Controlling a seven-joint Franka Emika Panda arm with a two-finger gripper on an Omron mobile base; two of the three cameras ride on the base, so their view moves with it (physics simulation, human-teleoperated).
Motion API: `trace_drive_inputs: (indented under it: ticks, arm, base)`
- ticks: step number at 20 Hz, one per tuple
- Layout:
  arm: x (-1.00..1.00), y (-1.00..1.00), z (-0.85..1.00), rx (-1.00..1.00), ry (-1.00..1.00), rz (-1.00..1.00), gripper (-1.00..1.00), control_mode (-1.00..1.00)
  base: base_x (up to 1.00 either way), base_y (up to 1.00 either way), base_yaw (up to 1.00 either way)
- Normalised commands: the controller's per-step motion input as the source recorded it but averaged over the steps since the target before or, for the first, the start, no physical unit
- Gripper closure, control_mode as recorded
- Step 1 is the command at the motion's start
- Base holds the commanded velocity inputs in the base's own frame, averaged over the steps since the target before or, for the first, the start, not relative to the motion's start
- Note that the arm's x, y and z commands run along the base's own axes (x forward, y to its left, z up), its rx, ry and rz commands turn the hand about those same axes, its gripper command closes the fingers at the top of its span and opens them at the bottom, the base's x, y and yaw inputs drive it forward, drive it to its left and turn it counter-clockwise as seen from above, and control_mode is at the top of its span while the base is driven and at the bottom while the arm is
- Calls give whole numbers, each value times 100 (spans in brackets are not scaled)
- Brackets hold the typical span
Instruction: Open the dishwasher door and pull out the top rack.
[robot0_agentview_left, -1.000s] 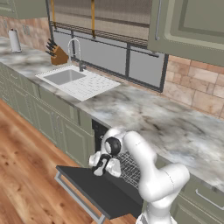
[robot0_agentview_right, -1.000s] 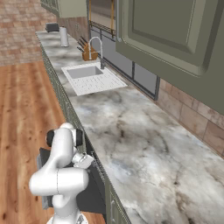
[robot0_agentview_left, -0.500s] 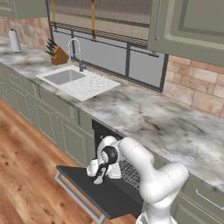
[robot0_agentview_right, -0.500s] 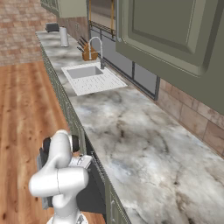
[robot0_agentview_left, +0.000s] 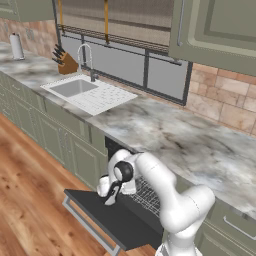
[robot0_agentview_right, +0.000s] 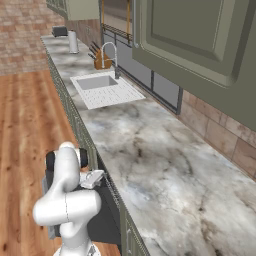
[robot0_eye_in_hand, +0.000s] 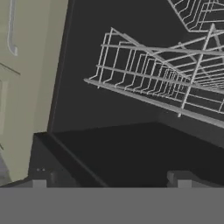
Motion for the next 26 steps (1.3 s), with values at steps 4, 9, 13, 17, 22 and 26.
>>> trace_drive_inputs:
  ticks: [4,9,13,17,22,26]
  arm:
    - [9,-30,7,-1,22,0,-100,-100]
    - [10,-40,-15,-1,2,2,-100,-100]
    - [27,-16,-10,-10,-13,11,-100,-100]
    - [32,0,-30,-5,-32,10,-100,-100]
    - [23,0,-41,2,-34,10,-100,-100]
    - [30,0,-14,5,-26,8,-100,-100]
  base:
    - [0,0,0]
    - [0,0,0]
    - [0,0,0]
    - [0,0,0]
    - [0,0,0]
    - [0,0,0]
